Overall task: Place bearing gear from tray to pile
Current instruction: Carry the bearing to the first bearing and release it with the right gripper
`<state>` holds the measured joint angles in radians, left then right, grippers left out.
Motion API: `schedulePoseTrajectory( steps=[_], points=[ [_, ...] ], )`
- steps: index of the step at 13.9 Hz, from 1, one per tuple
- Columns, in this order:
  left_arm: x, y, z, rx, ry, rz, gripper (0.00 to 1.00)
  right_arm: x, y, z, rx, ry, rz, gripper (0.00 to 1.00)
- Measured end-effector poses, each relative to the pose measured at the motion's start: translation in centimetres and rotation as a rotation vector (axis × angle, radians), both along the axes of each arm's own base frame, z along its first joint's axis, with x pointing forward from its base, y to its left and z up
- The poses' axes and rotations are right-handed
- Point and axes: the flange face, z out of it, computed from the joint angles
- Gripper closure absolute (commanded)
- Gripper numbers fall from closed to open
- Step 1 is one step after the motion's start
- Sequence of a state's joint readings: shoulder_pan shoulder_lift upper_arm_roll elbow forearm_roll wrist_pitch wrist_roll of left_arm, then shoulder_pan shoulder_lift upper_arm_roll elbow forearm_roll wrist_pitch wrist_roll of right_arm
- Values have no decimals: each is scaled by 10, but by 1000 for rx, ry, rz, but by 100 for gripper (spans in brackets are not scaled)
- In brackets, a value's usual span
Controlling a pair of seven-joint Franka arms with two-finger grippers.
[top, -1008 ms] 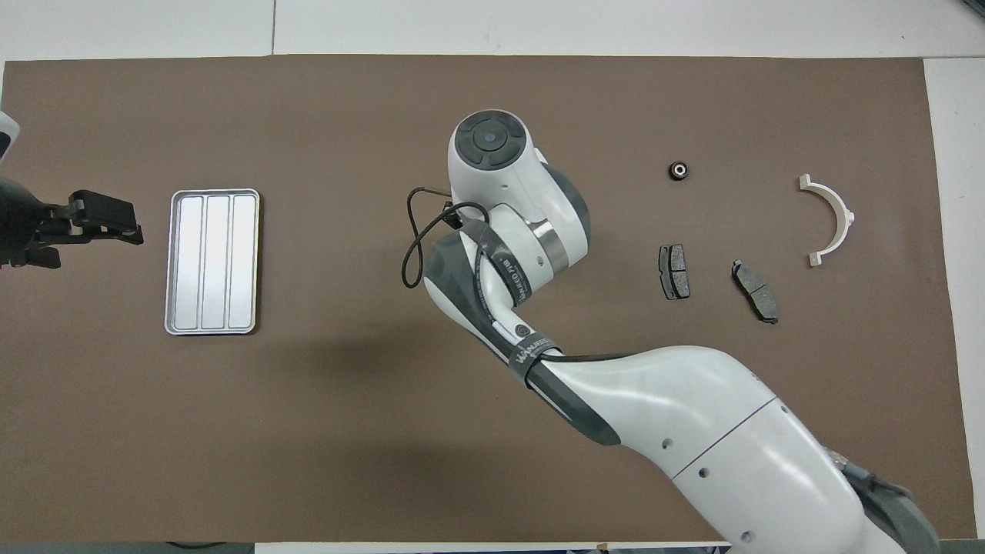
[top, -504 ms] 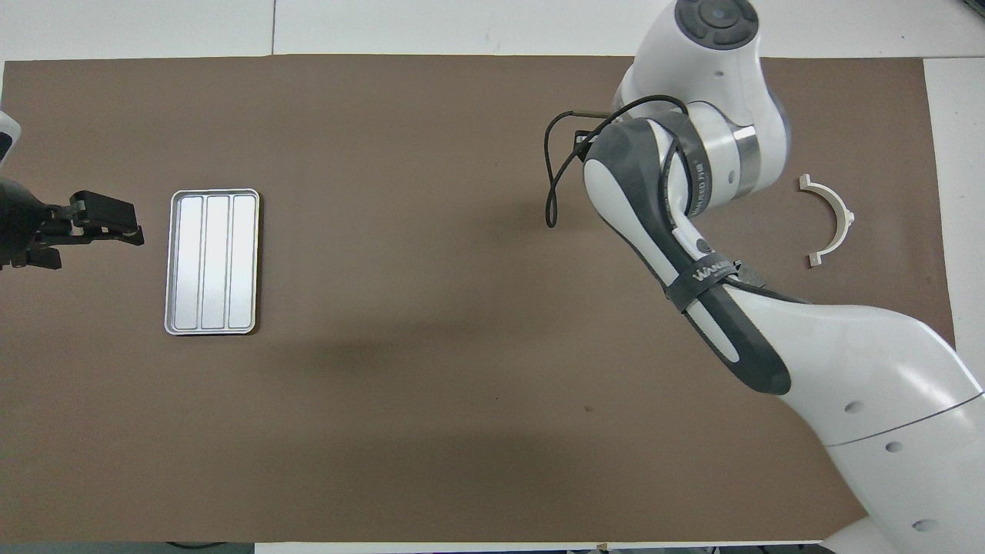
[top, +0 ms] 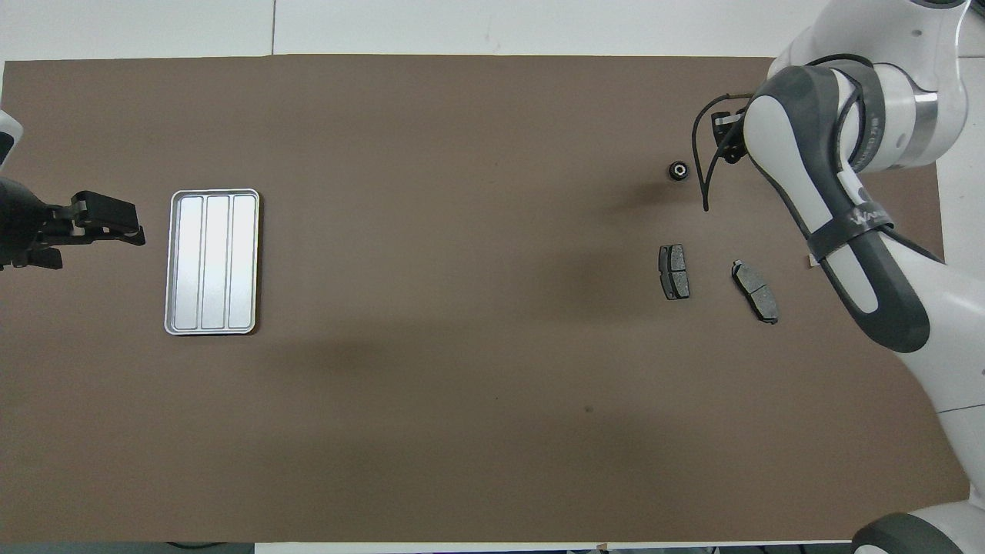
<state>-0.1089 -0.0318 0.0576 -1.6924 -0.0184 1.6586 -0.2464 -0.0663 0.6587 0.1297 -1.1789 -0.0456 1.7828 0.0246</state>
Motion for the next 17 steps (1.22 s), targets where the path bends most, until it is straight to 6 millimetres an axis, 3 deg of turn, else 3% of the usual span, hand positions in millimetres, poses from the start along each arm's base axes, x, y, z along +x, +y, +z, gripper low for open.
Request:
schedulePoseTrajectory(
  steps=[2,7,11,17],
  points=[
    [0,0,0,0,0,0,0,0,-21,-8,2,12,0,100],
    [0,0,-1,0,2,0,0,0,-35,-50,-48,48,6,100],
    [-1,0,-1,0,1,0,0,7,-43,-84,-46,29,-3,100],
    [-2,0,1,0,-1,0,0,11,-44,-107,-42,16,-9,100]
  ],
)
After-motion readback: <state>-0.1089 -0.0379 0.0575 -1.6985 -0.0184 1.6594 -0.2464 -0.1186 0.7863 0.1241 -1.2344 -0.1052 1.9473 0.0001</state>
